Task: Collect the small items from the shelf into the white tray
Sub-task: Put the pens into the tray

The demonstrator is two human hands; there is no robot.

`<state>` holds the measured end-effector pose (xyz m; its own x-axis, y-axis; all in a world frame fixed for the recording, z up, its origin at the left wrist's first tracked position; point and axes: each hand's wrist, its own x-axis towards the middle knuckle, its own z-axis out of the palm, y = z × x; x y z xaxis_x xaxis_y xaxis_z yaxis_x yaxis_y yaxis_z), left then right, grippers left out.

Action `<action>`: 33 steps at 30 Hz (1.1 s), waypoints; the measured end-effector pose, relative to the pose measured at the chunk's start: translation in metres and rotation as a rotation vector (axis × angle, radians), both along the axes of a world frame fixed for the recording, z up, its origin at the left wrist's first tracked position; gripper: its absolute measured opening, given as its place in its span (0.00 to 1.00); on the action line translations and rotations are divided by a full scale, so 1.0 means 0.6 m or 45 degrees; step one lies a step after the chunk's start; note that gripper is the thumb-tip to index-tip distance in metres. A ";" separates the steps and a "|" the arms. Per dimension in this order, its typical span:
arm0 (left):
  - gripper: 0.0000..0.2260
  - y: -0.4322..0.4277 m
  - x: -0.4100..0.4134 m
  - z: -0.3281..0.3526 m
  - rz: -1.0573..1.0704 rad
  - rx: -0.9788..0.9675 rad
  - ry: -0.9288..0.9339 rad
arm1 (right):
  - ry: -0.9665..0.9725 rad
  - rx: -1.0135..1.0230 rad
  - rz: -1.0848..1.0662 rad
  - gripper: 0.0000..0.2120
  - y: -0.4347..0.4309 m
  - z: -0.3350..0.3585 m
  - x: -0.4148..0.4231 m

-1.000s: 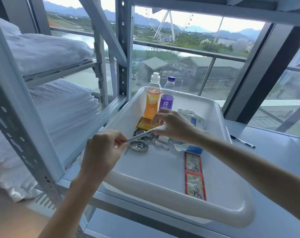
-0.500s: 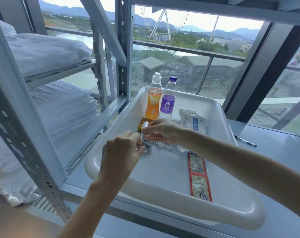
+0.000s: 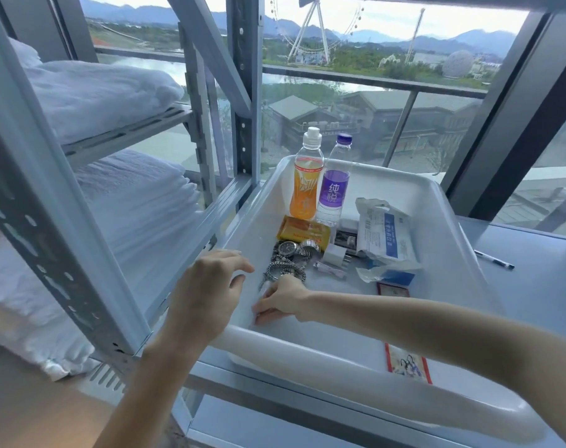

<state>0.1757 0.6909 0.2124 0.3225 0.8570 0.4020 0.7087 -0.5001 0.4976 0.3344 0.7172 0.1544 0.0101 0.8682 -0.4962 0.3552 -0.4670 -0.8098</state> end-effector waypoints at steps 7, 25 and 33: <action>0.08 0.000 -0.004 -0.001 0.013 0.017 0.060 | -0.213 0.117 0.145 0.05 0.018 -0.012 -0.005; 0.25 -0.167 0.322 0.037 -0.730 0.018 0.372 | -0.885 0.752 -0.430 0.04 -0.216 0.169 0.476; 0.34 -0.215 0.417 0.013 -0.732 -0.185 0.597 | -1.172 0.432 -0.400 0.06 -0.209 0.073 0.640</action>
<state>0.4261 0.5618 0.2202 0.8443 0.5357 0.0086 0.5093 -0.8075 0.2976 0.7186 0.5921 0.1981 0.5129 0.8538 0.0895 0.8061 -0.4431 -0.3922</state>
